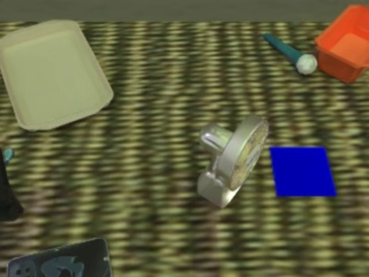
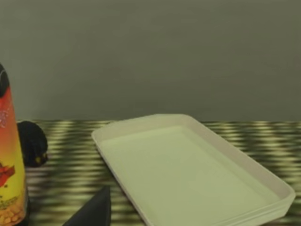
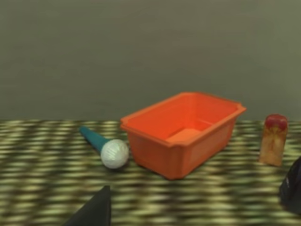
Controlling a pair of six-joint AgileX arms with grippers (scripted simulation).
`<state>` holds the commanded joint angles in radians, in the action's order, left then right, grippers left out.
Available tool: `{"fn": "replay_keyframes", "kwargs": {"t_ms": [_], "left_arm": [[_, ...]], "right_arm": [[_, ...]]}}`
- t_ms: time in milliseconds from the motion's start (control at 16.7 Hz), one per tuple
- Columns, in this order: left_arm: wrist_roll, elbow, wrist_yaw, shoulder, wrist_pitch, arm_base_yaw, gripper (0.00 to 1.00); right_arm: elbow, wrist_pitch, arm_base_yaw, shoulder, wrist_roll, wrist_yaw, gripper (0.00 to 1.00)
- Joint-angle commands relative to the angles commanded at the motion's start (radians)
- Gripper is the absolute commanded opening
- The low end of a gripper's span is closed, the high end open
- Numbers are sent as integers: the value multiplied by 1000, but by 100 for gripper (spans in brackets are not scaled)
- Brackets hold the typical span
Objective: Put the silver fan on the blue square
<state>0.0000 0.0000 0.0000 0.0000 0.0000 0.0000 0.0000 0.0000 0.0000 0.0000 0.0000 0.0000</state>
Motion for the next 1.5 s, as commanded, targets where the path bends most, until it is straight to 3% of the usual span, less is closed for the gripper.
{"fn": "replay_keyframes", "kwargs": {"t_ms": [300, 600, 1080, 1500], "left_arm": [[0, 0, 0, 0, 0, 0, 100], [0, 0, 0, 0, 0, 0, 100], [0, 0, 0, 0, 0, 0, 100], [0, 0, 0, 0, 0, 0, 100]], "right_arm": [[43, -38, 7, 48, 21, 10, 100], [247, -228, 49, 283, 131, 51, 100], [817, -727, 205, 919, 458, 95, 100], [1419, -1166, 382, 1523, 816, 94, 100]]}}
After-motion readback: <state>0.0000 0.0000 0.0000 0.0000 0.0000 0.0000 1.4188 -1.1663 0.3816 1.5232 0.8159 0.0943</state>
